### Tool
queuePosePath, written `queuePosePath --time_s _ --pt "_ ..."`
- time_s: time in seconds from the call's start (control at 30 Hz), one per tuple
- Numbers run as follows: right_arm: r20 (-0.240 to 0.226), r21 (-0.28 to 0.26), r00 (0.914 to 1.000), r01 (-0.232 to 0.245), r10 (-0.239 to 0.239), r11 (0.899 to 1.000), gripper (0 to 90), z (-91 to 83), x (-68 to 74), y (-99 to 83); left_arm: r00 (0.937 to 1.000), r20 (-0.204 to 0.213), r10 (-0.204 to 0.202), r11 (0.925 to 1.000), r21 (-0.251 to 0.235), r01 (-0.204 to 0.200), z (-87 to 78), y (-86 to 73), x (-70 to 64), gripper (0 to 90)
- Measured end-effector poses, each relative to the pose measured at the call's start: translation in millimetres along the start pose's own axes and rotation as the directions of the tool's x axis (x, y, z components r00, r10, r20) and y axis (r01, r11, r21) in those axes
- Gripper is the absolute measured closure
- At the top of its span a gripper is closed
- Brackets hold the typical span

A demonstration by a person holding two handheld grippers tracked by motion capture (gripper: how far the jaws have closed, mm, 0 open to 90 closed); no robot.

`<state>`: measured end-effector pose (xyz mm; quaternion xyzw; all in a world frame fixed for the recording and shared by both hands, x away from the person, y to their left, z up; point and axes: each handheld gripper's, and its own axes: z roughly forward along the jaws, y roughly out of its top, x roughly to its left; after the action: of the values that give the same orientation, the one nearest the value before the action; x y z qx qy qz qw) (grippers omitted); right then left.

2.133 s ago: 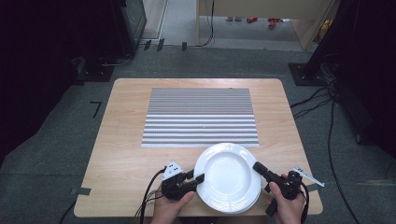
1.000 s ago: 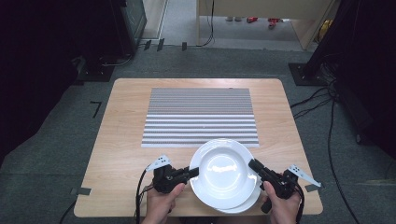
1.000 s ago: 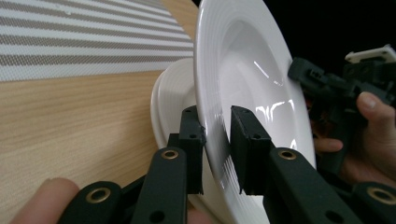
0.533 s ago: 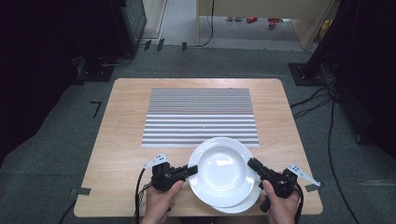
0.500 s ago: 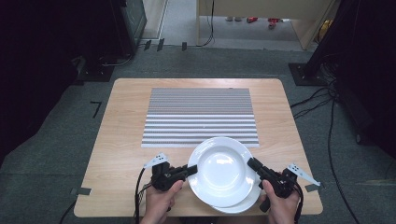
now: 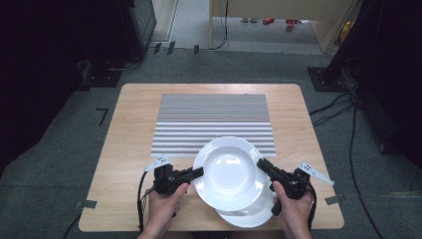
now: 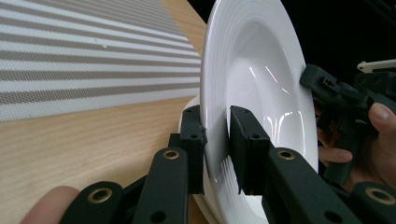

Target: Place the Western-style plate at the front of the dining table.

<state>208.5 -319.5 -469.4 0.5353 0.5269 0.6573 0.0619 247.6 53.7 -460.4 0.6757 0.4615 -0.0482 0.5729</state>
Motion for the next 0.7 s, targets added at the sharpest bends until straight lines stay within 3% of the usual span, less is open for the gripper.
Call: queuePosePath --time_s 0.33,0.7 --pt "-0.023 0.005 0.9987 0.046 -0.045 0.999 81.3 33.6 9.9 22.4 0.9995 -0.029 0.009 0.9993 -0.037 -0.010 -6.7 30.6 11.8 76.9" --pt "-0.032 0.018 0.9973 0.066 -0.066 0.998 81.4 56.5 13.2 42.8 0.9992 -0.040 -0.005 0.9985 -0.055 0.003 -4.1 55.8 22.8 77.0"
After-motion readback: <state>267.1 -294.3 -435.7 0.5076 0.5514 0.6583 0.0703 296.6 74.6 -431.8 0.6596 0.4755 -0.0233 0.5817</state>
